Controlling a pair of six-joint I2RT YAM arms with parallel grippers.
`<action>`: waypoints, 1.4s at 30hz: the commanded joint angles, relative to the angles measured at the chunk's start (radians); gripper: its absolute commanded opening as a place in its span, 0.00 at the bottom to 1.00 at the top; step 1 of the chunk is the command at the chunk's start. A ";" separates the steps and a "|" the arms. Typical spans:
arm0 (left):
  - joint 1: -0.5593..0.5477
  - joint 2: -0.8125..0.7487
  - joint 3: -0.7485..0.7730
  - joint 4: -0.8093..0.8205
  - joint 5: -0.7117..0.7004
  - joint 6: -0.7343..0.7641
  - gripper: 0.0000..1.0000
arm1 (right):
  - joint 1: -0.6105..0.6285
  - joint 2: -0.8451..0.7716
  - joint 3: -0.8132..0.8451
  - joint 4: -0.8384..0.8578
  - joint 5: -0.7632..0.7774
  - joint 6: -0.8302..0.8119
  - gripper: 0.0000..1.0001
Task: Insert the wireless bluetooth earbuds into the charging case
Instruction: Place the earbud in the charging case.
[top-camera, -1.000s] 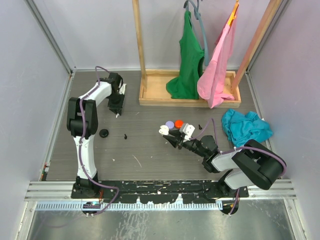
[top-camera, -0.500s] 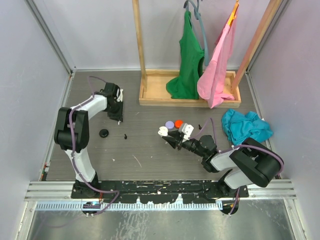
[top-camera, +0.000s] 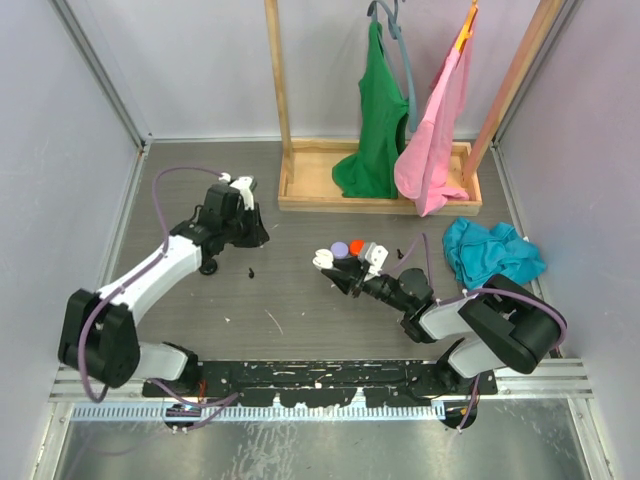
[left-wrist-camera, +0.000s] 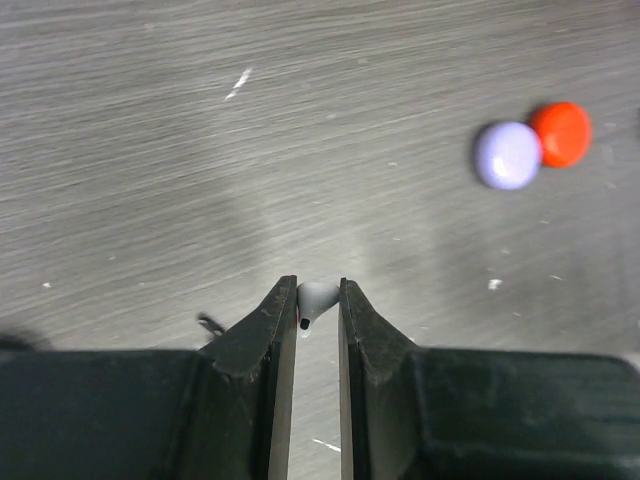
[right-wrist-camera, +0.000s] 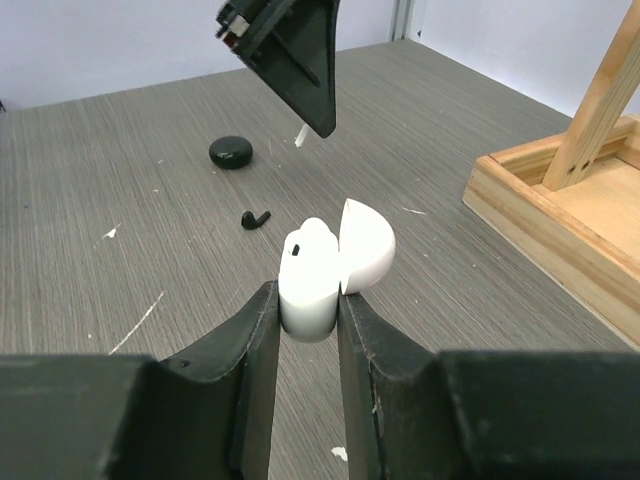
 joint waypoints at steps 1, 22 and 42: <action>-0.065 -0.160 -0.052 0.148 0.018 -0.082 0.09 | 0.014 -0.019 0.041 0.093 0.003 0.029 0.01; -0.421 -0.402 -0.174 0.393 -0.137 -0.180 0.09 | 0.051 -0.011 0.097 0.127 0.017 0.063 0.01; -0.560 -0.364 -0.203 0.510 -0.272 -0.123 0.09 | 0.058 -0.014 0.103 0.147 0.020 0.077 0.01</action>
